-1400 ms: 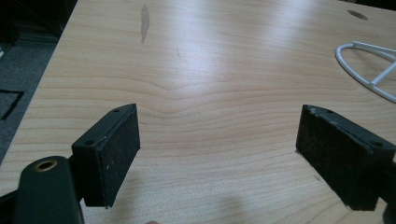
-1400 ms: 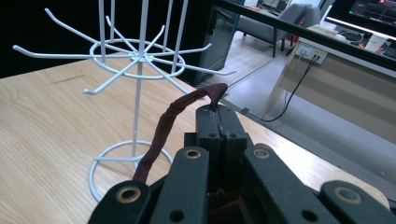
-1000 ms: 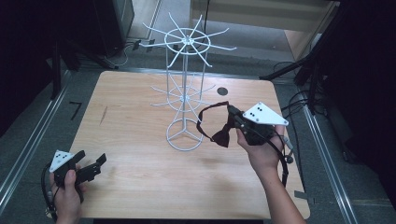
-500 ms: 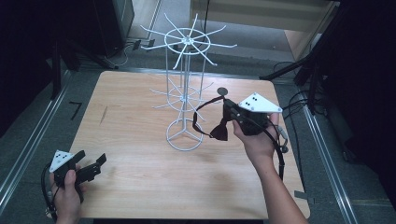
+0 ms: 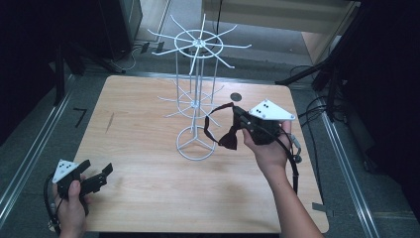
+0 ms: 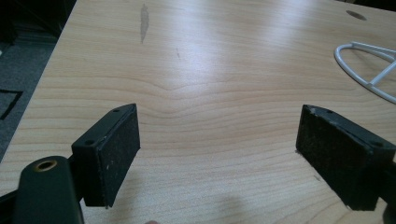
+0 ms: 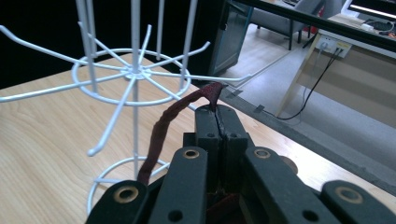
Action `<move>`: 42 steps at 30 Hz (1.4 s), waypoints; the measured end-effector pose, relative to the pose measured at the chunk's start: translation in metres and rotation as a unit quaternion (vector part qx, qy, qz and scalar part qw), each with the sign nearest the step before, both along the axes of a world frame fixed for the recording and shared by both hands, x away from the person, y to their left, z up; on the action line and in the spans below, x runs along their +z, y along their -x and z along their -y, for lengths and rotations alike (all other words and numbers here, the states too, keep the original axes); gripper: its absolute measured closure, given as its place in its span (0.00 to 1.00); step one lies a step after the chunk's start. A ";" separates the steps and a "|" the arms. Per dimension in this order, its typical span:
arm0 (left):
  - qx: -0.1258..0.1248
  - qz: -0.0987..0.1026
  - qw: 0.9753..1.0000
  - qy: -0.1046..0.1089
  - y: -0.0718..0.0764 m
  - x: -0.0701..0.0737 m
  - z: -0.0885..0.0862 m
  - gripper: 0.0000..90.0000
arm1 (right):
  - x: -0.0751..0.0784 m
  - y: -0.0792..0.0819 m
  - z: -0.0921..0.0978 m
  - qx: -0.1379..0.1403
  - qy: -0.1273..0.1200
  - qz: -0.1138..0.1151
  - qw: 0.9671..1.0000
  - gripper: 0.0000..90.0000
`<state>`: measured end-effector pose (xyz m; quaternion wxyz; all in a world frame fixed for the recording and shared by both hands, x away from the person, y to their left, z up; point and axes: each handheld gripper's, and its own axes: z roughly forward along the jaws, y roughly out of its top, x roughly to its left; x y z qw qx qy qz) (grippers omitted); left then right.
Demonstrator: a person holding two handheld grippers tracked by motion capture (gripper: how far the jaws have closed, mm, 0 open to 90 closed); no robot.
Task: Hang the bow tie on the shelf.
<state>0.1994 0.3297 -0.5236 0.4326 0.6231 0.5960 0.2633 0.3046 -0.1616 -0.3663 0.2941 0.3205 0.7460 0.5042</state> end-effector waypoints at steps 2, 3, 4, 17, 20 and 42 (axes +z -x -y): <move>0.000 0.000 1.000 0.000 0.000 0.000 0.000 0.16 | 0.000 0.004 -0.001 0.003 0.002 0.002 1.000 1.00; 0.000 0.000 1.000 0.000 0.000 0.000 0.000 0.16 | 0.000 0.005 -0.001 0.003 0.004 0.003 1.000 1.00; 0.000 0.000 1.000 0.000 0.000 0.000 0.000 0.16 | 0.000 0.006 -0.001 0.000 0.007 0.004 1.000 1.00; 0.002 0.001 1.000 -0.001 0.000 0.000 0.001 0.16 | 0.010 -0.006 0.014 -0.019 0.008 0.010 1.000 0.99; 0.001 0.001 1.000 -0.001 0.000 0.000 0.000 0.16 | 0.011 -0.011 0.015 -0.023 0.007 0.009 1.000 0.99; 0.001 0.002 1.000 -0.002 0.000 0.000 0.000 0.16 | 0.004 -0.043 0.012 -0.023 -0.008 -0.027 0.999 1.00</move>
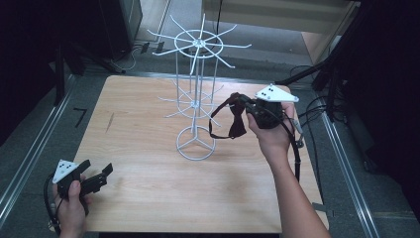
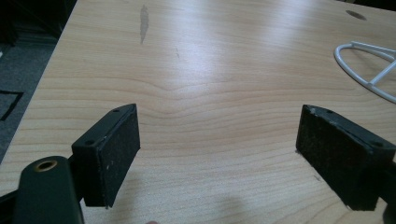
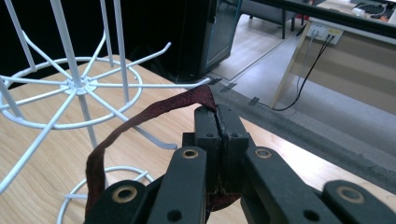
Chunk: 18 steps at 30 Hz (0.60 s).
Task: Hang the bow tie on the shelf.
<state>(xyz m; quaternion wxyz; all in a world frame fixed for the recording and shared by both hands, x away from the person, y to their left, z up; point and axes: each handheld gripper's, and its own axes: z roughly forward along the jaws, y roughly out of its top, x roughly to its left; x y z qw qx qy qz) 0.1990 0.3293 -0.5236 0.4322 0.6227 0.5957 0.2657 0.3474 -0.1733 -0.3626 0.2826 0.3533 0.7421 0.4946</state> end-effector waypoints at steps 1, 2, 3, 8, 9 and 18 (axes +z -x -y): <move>0.000 0.000 1.000 0.000 0.000 0.000 0.000 0.16 | -0.001 -0.001 -0.001 0.000 0.001 -0.001 1.000 1.00; 0.000 0.000 1.000 0.000 0.000 0.000 0.000 0.16 | -0.002 -0.002 -0.003 0.000 0.001 -0.004 1.000 1.00; 0.000 0.000 1.000 0.000 0.000 0.000 0.000 0.16 | -0.002 -0.003 -0.003 0.002 0.003 -0.004 1.000 1.00; -0.001 0.000 1.000 0.000 0.000 0.000 0.000 0.16 | -0.005 -0.008 -0.008 0.000 0.008 -0.014 1.000 1.00; -0.001 0.000 1.000 0.000 0.000 0.000 0.000 0.16 | -0.006 -0.009 -0.009 0.000 0.009 -0.017 1.000 1.00; -0.001 0.000 1.000 0.001 0.000 0.000 0.000 0.16 | -0.011 -0.014 -0.020 0.001 0.018 -0.024 1.000 0.99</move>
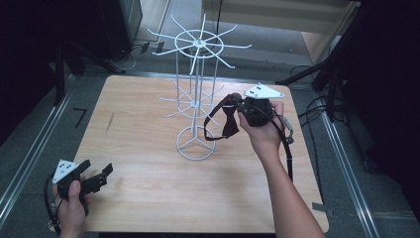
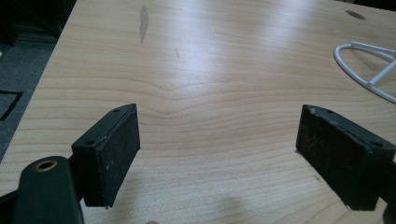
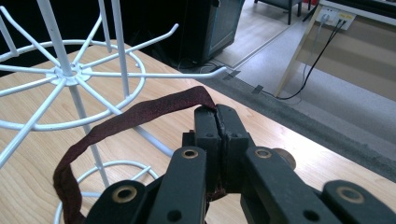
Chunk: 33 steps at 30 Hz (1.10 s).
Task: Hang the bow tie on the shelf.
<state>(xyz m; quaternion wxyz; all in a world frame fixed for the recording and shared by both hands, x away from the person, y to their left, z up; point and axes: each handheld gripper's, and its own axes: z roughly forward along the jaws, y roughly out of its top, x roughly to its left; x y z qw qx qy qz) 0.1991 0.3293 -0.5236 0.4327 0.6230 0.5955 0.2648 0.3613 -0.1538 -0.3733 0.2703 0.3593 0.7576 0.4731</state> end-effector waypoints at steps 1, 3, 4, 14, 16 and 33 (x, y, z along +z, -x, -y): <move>0.000 0.000 1.000 0.000 0.000 0.000 0.000 0.16 | 0.000 -0.001 -0.001 0.001 0.000 -0.001 1.000 0.99; 0.000 0.000 1.000 0.000 0.000 0.000 0.000 0.16 | -0.001 -0.002 -0.002 0.002 -0.001 -0.003 1.000 0.99; 0.000 0.000 1.000 0.000 0.000 0.000 0.000 0.16 | -0.002 -0.002 -0.003 0.002 -0.003 -0.006 1.000 0.99; -0.001 -0.001 1.000 0.001 0.000 0.000 0.000 0.16 | -0.006 -0.007 -0.006 0.003 -0.011 -0.015 1.000 0.97; -0.002 -0.001 1.000 0.001 0.000 0.000 0.000 0.16 | -0.006 -0.007 -0.005 0.004 -0.013 -0.017 1.000 0.94; -0.002 -0.002 1.000 -0.001 0.000 0.000 0.000 0.16 | -0.005 -0.003 0.006 -0.001 -0.022 -0.009 1.000 0.75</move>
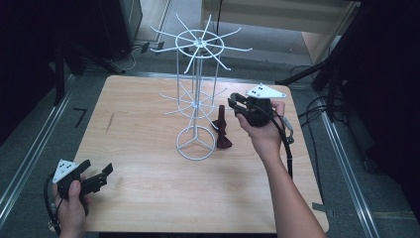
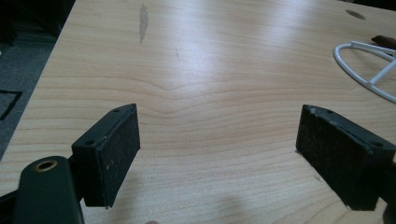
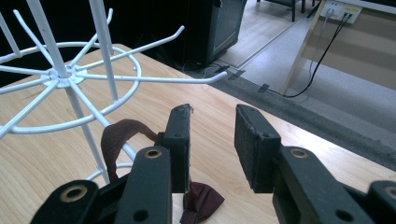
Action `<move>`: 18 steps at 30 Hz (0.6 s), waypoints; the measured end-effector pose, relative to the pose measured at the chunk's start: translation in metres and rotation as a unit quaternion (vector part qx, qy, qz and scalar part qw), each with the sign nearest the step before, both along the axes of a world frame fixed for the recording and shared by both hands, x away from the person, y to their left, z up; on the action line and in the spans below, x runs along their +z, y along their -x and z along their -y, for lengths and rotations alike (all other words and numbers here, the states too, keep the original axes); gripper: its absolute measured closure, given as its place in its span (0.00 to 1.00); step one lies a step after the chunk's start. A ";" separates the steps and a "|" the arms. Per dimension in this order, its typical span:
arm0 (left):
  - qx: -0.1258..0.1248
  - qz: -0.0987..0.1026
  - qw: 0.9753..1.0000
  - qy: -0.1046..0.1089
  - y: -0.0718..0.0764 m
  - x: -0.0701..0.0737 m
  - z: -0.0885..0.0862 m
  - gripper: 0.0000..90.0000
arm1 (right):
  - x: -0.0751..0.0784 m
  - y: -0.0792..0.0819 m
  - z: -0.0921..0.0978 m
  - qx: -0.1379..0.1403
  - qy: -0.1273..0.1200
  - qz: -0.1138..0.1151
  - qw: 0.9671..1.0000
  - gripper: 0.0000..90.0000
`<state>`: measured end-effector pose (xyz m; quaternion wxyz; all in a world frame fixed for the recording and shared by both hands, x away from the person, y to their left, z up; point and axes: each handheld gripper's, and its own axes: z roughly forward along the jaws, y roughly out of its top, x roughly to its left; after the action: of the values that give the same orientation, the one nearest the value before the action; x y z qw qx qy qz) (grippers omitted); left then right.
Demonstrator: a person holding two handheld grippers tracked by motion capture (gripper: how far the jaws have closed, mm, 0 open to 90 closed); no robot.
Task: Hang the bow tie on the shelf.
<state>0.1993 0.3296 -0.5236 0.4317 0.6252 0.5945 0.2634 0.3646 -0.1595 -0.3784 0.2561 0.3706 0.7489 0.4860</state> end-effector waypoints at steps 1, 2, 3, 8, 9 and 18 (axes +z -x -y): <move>0.000 0.000 1.000 0.000 0.000 0.000 0.000 0.16 | 0.000 0.001 0.001 -0.001 0.001 0.001 1.000 0.75; 0.000 0.000 1.000 0.000 0.000 0.000 0.000 0.16 | 0.000 0.001 0.002 -0.004 0.003 0.002 1.000 0.75; 0.000 0.001 1.000 0.000 0.000 0.000 0.000 0.16 | 0.000 0.002 0.003 -0.005 0.003 0.002 1.000 0.74; 0.001 0.001 1.000 0.000 0.000 0.000 0.000 0.16 | -0.001 0.005 0.012 -0.014 0.003 0.001 1.000 0.70; 0.001 0.001 1.000 0.000 0.000 0.000 0.000 0.16 | -0.002 0.006 0.014 -0.015 0.004 0.000 1.000 0.70; 0.001 0.001 1.000 -0.001 0.000 0.000 0.000 0.16 | -0.001 0.014 0.029 -0.040 0.001 0.013 0.999 0.60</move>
<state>0.1993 0.3291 -0.5236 0.4316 0.6244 0.5945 0.2653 0.3504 -0.1882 -0.3791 0.2854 0.3932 0.7305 0.4798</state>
